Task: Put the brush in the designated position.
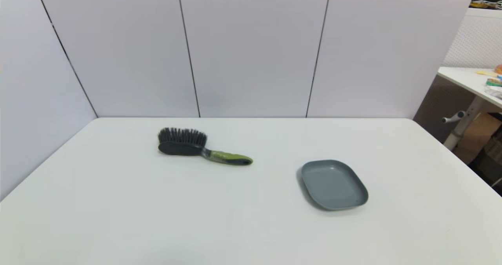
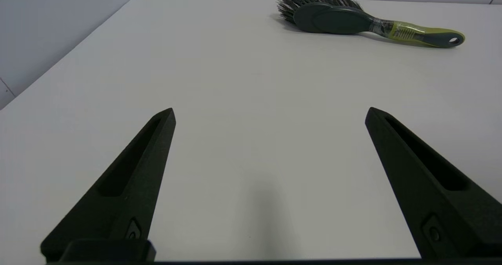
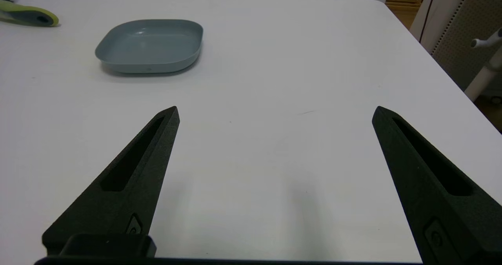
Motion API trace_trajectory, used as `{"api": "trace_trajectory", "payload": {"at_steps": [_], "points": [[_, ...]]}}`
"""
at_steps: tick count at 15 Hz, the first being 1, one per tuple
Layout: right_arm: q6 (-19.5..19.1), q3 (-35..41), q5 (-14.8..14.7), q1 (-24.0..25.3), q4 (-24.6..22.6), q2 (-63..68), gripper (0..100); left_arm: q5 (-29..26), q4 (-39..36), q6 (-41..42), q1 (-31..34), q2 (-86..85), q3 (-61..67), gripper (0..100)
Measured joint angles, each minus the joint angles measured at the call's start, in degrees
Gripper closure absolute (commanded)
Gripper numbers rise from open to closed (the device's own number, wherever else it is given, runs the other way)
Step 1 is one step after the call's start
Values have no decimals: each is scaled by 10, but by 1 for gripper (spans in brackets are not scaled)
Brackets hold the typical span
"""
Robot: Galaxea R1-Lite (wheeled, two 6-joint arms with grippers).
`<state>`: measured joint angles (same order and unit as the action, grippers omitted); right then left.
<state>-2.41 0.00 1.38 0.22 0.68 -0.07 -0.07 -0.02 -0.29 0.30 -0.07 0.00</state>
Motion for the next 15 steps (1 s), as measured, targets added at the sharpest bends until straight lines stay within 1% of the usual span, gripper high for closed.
{"api": "trace_trajectory", "payload": {"at_steps": [3, 4, 6, 9, 11, 12, 15], "points": [[0, 0, 0, 0, 0, 0, 0, -2, 7, 18, 0, 14, -5, 0], [0, 0, 0, 0, 0, 0, 0, -3, 17, 34, -1, 27, -26, 0], [0, 0, 0, 0, 0, 0, 0, -5, 62, 74, 0, 72, -88, 0], [0, 0, 0, 0, 0, 0, 0, -11, 161, 153, -2, 186, -203, 0], [0, 0, 0, 0, 0, 0, 0, -19, 211, 209, -8, 282, -276, 0], [0, 0, 0, 0, 0, 0, 0, -23, 228, 236, -12, 335, -312, 0], [0, 0, 0, 0, 0, 0, 0, -46, 249, 314, -22, 493, -407, 0]]}}
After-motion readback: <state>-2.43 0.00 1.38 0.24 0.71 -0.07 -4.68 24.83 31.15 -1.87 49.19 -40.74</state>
